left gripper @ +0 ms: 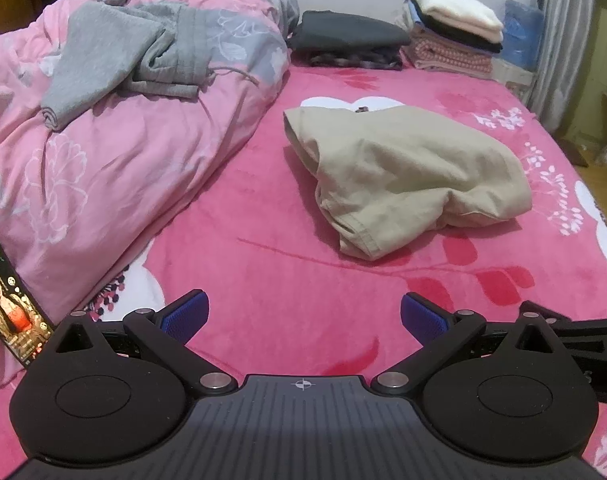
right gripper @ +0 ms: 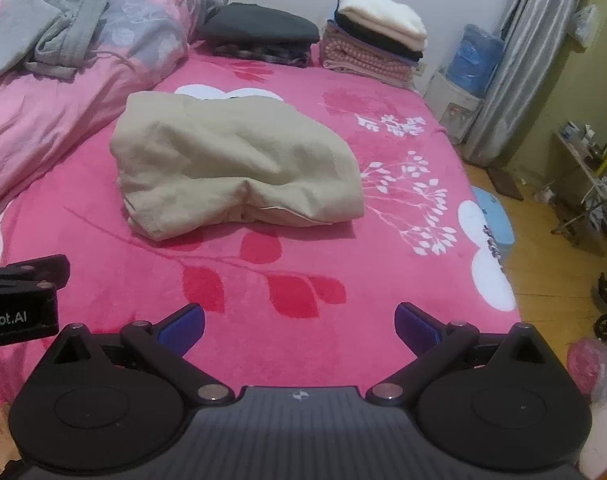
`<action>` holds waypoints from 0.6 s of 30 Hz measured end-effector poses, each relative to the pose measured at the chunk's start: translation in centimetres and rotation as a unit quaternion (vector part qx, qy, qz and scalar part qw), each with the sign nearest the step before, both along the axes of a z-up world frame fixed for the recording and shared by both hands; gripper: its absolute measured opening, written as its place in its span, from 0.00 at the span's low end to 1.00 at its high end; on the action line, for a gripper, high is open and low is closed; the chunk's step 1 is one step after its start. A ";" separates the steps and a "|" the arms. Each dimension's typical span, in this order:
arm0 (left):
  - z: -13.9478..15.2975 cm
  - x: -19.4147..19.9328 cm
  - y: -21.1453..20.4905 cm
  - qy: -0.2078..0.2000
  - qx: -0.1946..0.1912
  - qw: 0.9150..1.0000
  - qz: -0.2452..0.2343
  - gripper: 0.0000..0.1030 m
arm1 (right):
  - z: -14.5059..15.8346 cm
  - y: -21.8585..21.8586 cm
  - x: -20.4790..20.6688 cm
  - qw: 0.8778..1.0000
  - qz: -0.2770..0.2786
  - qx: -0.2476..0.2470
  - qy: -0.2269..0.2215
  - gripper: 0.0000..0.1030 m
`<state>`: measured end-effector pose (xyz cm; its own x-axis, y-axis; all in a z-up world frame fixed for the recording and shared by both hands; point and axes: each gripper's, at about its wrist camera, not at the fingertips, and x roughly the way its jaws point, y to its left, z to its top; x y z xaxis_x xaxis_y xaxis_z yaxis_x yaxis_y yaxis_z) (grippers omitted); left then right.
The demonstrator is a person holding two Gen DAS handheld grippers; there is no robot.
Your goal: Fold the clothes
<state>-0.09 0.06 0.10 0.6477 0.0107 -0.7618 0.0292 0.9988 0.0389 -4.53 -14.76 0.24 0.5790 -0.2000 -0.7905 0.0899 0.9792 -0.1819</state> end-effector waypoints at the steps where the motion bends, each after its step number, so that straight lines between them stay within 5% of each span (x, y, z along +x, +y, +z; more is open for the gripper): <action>1: 0.0 0.0 0.0 -0.002 0.001 1.000 0.000 1.00 | 0.0 -0.1 0.0 1.000 -0.001 0.000 -0.001 1.00; 18: 0.3 -0.6 1.0 -0.032 -0.008 0.999 0.025 1.00 | 0.5 -0.2 0.0 1.000 -0.009 0.006 -0.024 1.00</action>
